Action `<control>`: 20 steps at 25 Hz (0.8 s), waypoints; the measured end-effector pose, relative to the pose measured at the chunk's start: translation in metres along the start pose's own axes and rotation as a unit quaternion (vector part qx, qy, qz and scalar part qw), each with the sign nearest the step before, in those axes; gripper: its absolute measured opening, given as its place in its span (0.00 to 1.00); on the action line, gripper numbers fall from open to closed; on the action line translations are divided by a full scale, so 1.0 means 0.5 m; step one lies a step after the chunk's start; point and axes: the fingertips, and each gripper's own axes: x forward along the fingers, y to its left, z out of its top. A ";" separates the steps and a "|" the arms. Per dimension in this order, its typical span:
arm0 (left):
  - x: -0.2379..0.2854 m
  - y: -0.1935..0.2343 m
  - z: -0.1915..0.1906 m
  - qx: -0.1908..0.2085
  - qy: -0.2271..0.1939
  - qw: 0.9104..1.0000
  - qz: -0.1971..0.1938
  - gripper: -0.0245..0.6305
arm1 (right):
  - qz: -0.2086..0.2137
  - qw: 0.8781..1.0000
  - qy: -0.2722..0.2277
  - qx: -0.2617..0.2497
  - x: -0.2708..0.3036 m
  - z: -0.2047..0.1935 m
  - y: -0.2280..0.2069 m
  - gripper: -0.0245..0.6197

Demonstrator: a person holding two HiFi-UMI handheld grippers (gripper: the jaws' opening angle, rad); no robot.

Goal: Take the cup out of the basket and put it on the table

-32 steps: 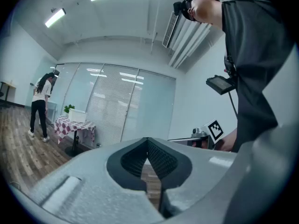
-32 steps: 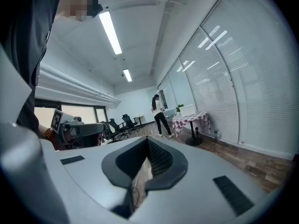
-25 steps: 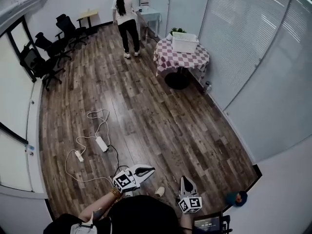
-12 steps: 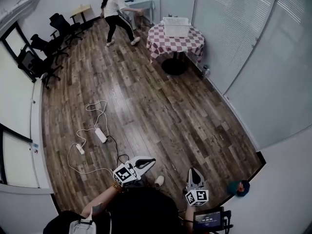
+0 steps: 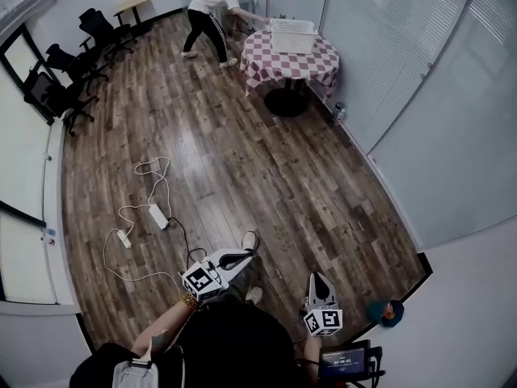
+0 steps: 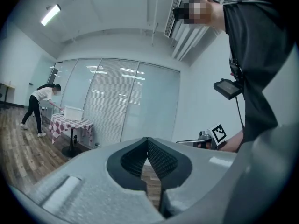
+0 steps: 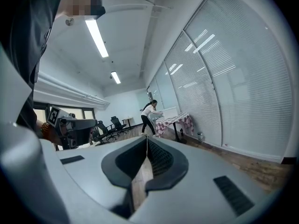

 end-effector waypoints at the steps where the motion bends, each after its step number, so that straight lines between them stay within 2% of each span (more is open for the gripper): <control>1: 0.012 0.012 0.001 -0.003 -0.003 1.000 -0.001 0.04 | -0.002 1.000 0.001 -0.002 0.009 0.002 -0.009 0.05; 14: 0.168 0.198 0.043 -0.008 -0.009 0.999 -0.031 0.04 | -0.039 0.999 0.009 -0.015 0.168 0.094 -0.128 0.05; 20: 0.221 0.302 0.065 -0.022 -0.005 0.999 -0.035 0.04 | -0.034 0.999 0.019 -0.017 0.286 0.136 -0.151 0.05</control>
